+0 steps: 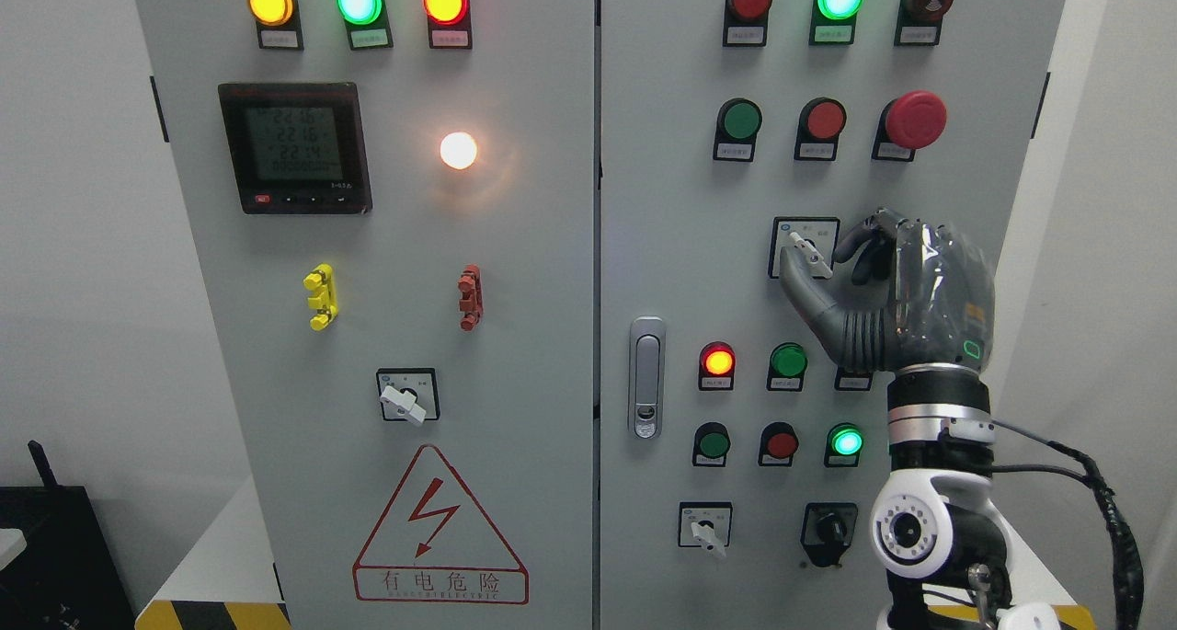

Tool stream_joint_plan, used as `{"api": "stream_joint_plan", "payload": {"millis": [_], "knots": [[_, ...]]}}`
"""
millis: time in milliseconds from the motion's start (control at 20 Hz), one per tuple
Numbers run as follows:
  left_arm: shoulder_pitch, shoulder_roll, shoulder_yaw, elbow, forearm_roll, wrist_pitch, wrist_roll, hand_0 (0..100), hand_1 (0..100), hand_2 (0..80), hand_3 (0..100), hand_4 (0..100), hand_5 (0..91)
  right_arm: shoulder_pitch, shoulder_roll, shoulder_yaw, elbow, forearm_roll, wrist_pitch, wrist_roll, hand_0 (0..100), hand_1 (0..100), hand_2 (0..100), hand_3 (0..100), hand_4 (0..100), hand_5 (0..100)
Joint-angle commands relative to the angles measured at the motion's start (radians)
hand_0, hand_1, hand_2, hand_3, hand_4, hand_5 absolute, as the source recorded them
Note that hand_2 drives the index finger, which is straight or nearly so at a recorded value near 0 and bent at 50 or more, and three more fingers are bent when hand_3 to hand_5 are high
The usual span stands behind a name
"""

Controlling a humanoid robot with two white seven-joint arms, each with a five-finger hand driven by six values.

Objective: Rotate and turn off gray switch

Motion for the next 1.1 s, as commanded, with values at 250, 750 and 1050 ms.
{"api": "stream_joint_plan", "payload": {"millis": [250, 750, 1050], "knots": [[0.000, 0.000, 0.032, 0.023, -0.008, 0.001, 0.001, 12, 39, 0.0, 0, 0, 0.0, -0.007, 0.000, 0.014, 0.009, 0.002, 0.000, 0.001, 25, 42, 67, 88, 85, 99], [0.001, 0.000, 0.032, 0.023, -0.008, 0.001, -0.001, 12, 39, 0.0, 0, 0, 0.0, -0.009, 0.000, 0.026, 0.010, 0.002, 0.000, 0.001, 32, 41, 69, 91, 86, 100], [0.000, 0.000, 0.032, 0.023, -0.008, 0.001, -0.001, 12, 39, 0.0, 0, 0, 0.0, -0.009, 0.000, 0.026, 0.010, 0.002, 0.000, -0.001, 35, 41, 70, 93, 86, 100]]}}
